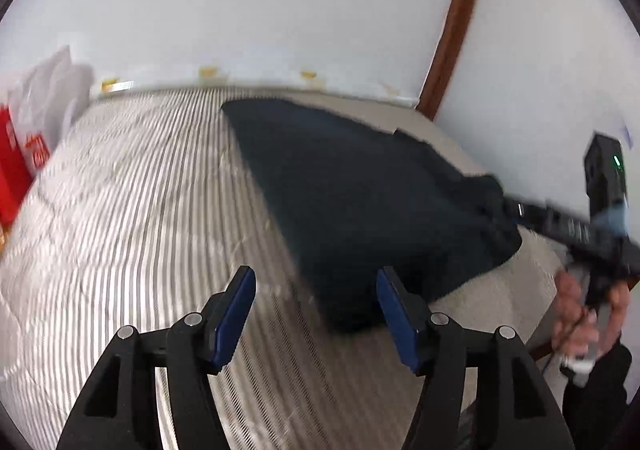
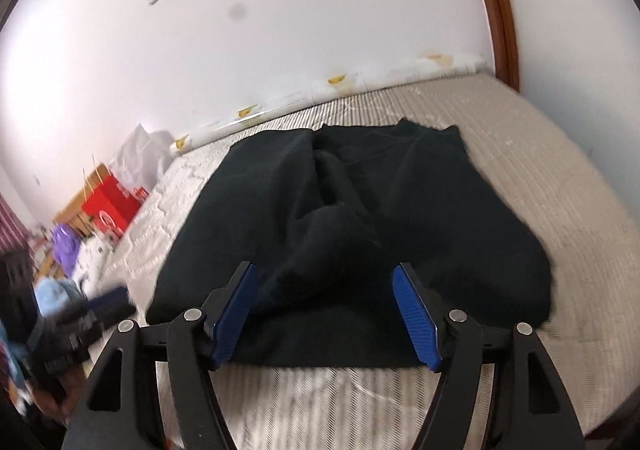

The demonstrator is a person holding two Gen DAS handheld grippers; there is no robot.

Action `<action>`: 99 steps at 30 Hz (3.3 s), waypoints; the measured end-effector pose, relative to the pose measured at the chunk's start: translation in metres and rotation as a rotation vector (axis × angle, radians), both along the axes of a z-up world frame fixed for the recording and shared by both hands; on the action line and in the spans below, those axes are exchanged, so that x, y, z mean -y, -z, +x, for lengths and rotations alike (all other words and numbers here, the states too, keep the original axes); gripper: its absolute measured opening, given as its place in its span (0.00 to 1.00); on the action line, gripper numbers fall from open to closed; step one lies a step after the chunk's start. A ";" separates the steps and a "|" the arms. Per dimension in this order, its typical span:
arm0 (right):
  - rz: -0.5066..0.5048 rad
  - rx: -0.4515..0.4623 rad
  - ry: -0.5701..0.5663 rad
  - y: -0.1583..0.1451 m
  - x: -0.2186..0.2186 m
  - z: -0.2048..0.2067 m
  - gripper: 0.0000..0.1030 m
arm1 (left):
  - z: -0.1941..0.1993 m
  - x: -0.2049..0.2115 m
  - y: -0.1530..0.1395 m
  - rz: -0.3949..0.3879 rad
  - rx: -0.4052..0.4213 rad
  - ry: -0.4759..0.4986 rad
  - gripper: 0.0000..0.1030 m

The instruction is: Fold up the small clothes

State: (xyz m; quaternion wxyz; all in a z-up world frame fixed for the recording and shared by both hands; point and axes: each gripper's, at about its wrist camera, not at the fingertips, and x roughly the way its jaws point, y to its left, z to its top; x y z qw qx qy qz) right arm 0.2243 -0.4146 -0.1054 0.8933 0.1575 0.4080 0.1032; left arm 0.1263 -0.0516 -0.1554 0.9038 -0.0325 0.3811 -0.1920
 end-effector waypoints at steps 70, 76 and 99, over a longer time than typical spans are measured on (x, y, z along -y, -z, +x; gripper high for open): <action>-0.073 0.013 -0.117 0.026 -0.075 0.040 0.18 | 0.022 -0.086 0.026 -0.071 -0.044 -0.171 0.12; -0.116 -0.033 -0.122 0.044 -0.061 0.016 0.21 | 0.015 -0.066 0.032 -0.002 -0.037 -0.160 0.14; -0.328 0.005 -0.113 0.045 -0.069 0.014 0.26 | 0.038 -0.065 0.020 -0.008 -0.029 -0.123 0.50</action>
